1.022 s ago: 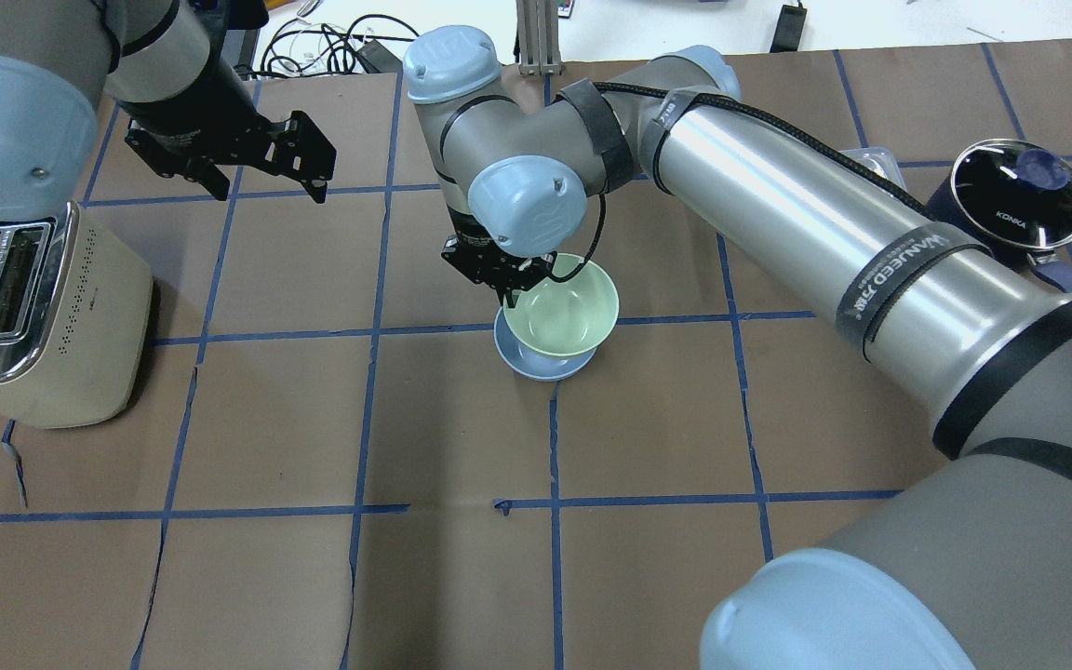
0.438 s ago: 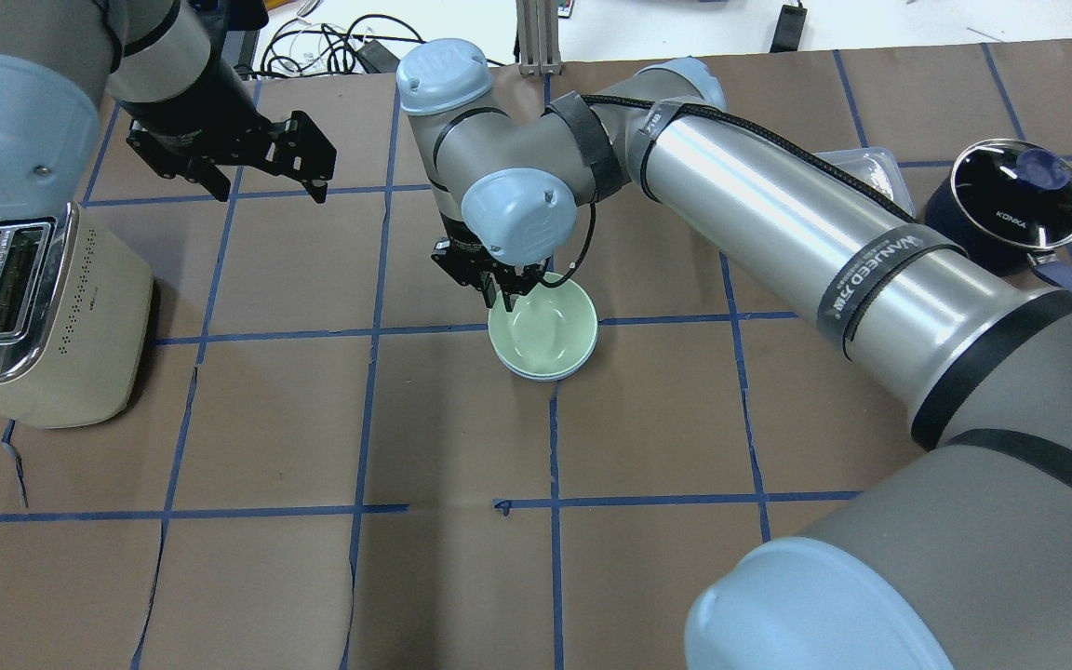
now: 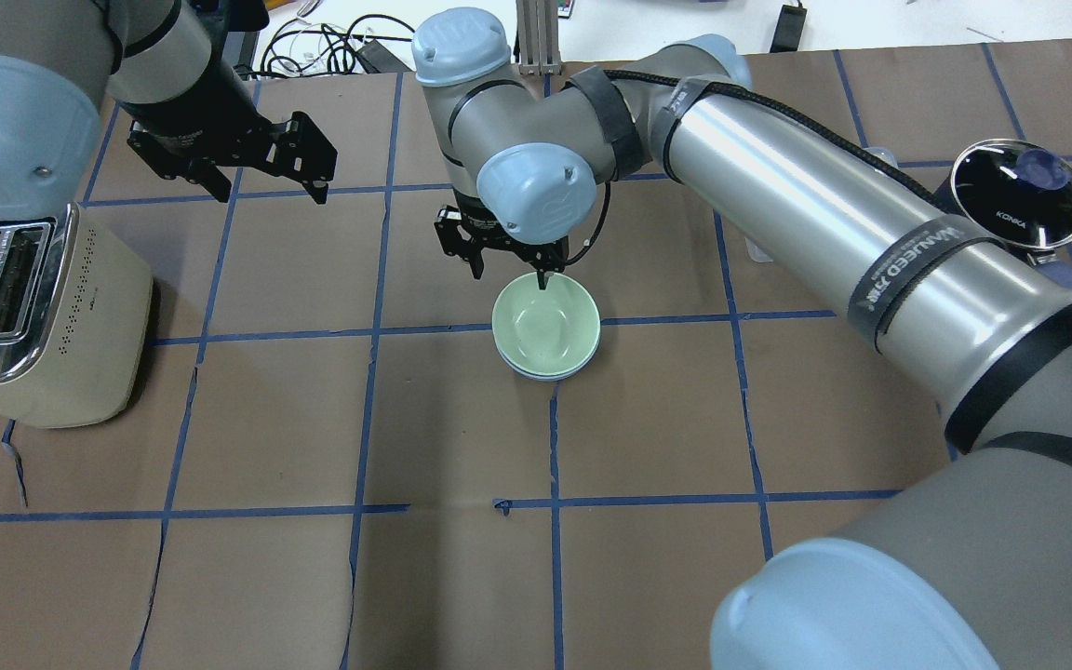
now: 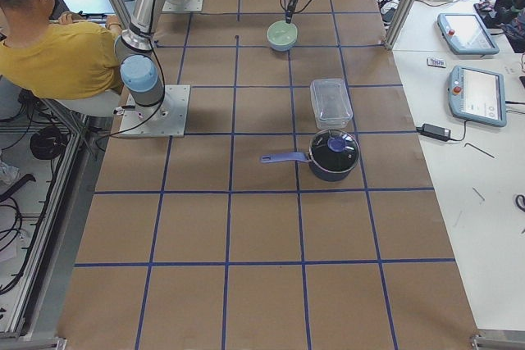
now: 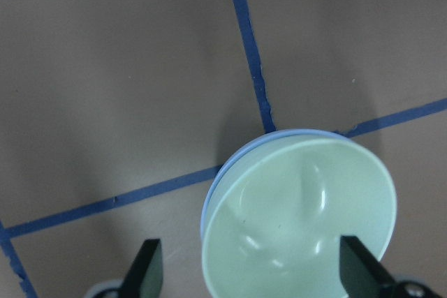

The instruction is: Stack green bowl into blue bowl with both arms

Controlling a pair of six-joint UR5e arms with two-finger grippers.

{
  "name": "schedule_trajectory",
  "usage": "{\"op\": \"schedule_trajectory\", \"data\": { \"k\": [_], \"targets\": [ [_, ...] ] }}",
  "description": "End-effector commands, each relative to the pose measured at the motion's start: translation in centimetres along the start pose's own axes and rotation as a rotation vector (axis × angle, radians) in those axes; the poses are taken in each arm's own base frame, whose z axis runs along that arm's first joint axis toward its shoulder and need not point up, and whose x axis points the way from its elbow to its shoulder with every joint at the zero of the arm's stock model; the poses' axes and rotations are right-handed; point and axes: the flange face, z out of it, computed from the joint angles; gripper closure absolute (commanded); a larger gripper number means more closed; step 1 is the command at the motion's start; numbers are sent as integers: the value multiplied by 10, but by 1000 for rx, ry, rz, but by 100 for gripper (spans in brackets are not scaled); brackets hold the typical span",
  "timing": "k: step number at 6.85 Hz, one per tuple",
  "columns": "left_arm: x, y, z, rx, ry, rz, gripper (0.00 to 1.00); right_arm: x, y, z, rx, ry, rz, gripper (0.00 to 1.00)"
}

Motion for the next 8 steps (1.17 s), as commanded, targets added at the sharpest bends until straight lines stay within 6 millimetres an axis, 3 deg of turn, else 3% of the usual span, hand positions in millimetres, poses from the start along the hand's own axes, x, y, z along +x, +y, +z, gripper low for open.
{"op": "schedule_trajectory", "data": {
  "k": [1,2,3,4,5,6,7,8],
  "targets": [
    [0,0,1,-3,0,0,0,85,-40,-70,43,-31,-102,0],
    [0,0,0,-2,-1,0,0,126,-57,-87,34,-40,-170,0],
    [0,0,0,-2,-3,-1,0,166,-57,-118,55,-45,-254,0],
    [0,0,2,-22,-5,-8,0,213,-50,-129,35,-41,-275,0],
    [0,3,5,-79,3,-61,0,253,-29,-140,53,-50,-266,0],
    [1,3,6,-80,4,-78,0,278,-2,-137,51,-50,-264,0],
    [1,3,5,-78,5,-77,0,285,22,-121,25,-45,-260,0],
    [1,2,4,-66,5,-77,0,290,32,-111,27,-35,-243,0]
  ]
}}
